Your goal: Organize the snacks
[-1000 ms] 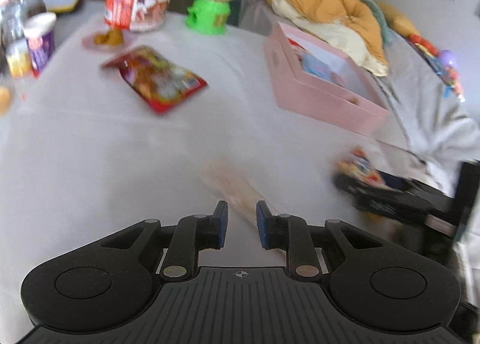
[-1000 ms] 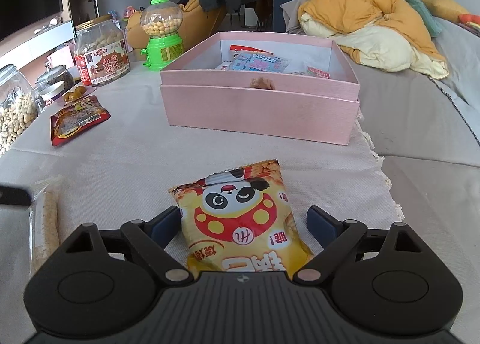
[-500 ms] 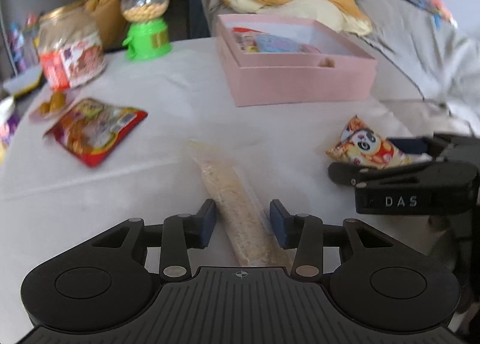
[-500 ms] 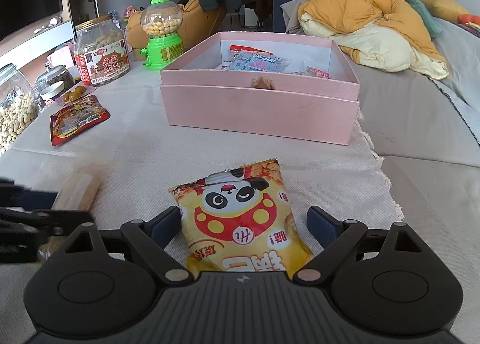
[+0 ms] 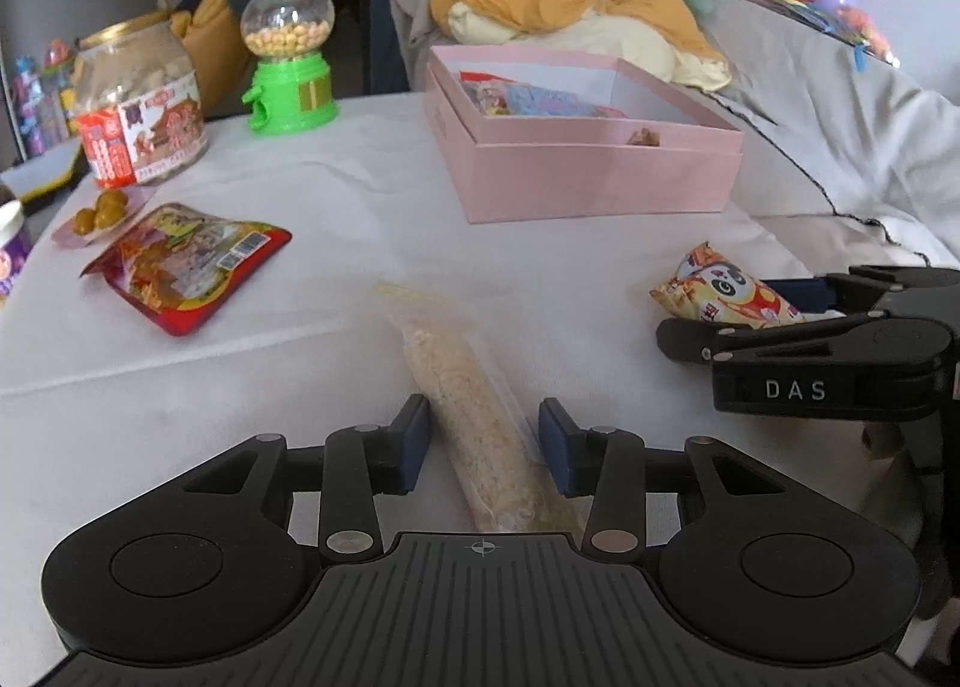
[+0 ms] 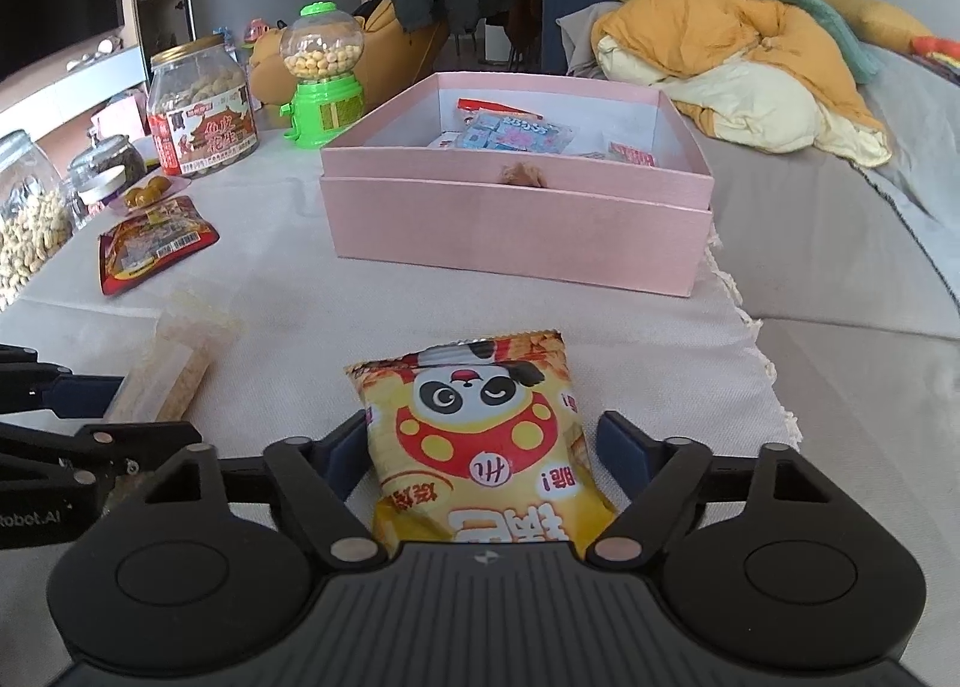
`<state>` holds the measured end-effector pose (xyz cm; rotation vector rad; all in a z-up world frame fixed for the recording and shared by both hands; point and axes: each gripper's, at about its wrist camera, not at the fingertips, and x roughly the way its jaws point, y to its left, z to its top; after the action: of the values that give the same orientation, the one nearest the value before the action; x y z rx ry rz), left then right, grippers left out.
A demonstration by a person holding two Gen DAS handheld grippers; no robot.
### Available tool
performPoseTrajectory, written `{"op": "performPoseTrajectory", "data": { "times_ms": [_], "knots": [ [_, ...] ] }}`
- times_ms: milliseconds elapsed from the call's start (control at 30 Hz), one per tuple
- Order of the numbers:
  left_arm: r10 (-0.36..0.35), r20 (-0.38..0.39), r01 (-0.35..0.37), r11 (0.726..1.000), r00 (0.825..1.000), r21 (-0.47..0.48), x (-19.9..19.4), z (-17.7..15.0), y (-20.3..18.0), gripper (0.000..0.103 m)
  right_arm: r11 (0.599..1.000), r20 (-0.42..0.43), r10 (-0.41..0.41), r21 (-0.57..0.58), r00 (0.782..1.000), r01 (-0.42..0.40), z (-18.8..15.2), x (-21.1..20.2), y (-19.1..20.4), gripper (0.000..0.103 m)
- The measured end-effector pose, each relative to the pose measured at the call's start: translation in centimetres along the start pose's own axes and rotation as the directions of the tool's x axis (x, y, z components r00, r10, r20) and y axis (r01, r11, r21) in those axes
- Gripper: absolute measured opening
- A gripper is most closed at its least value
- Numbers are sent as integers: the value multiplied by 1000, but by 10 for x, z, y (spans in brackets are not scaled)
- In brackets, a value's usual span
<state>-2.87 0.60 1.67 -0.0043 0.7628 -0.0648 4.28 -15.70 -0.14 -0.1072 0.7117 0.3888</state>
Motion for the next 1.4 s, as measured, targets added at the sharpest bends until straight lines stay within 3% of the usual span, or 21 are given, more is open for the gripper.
{"op": "performPoseTrajectory", "data": {
  "times_ms": [133, 200, 233, 367, 500, 700, 833, 933, 1067, 1100, 1167, 1200, 1267, 1400],
  "knots": [
    [8, 43, -11, 998, 999, 62, -2, -8, -6, 45, 1000, 14, -6, -17, 1000, 6, -1, -2, 3, 66],
    [-11, 37, 11, 1000, 999, 18, -2, -4, 1, 40, 1000, 16, -4, -16, 1000, 4, -2, -3, 2, 64],
    [-14, 33, 15, 1000, 999, -11, -1, -1, 6, 32, 1000, 17, -4, -12, 1000, 4, -1, -3, 2, 62],
    [-29, 26, 30, 997, 999, -67, -1, 13, 14, 32, 1000, 17, 0, 8, 1000, -1, -1, -5, -2, 56],
    [-63, 98, 68, 997, 993, -41, -16, 33, 12, 32, 998, -8, 42, 35, 999, -42, 4, -14, -10, 53],
    [-99, 228, 96, 995, 969, 26, -27, 83, 2, 32, 993, 55, 105, 56, 993, -108, 39, -46, -27, 53],
    [-137, 288, 125, 990, 948, 58, -11, 121, -5, 32, 998, 108, 50, 17, 993, -52, 79, -55, -34, 53],
    [-185, 262, 179, 983, 947, 49, 21, 148, -4, 32, 1000, 135, -2, 10, 991, 1, 111, -49, -42, 53],
    [-282, 154, 291, 956, 947, -39, 84, 182, 2, 34, 998, 155, -60, 41, 986, 54, 153, -31, -62, 53],
    [-270, 138, 277, 960, 953, -31, 97, 184, 0, 35, 996, 157, -76, 55, 985, 68, 163, -26, -67, 53],
    [-161, 165, 154, 987, 973, 54, 114, 179, -9, 33, 993, 147, -95, 83, 985, 84, 177, -14, -78, 53],
    [-125, 190, 110, 990, 974, 85, 117, 176, -11, 33, 992, 135, -100, 93, 986, 88, 183, -6, -82, 53],
    [-155, 207, 143, 987, 966, 72, 117, 171, -2, 33, 991, 117, -109, 90, 987, 98, 185, 5, -87, 53],
    [-213, 212, 233, 970, 954, -74, 99, 168, 40, 33, 994, 71, -104, 49, 992, 101, 185, 29, -83, 53]
  ]
}}
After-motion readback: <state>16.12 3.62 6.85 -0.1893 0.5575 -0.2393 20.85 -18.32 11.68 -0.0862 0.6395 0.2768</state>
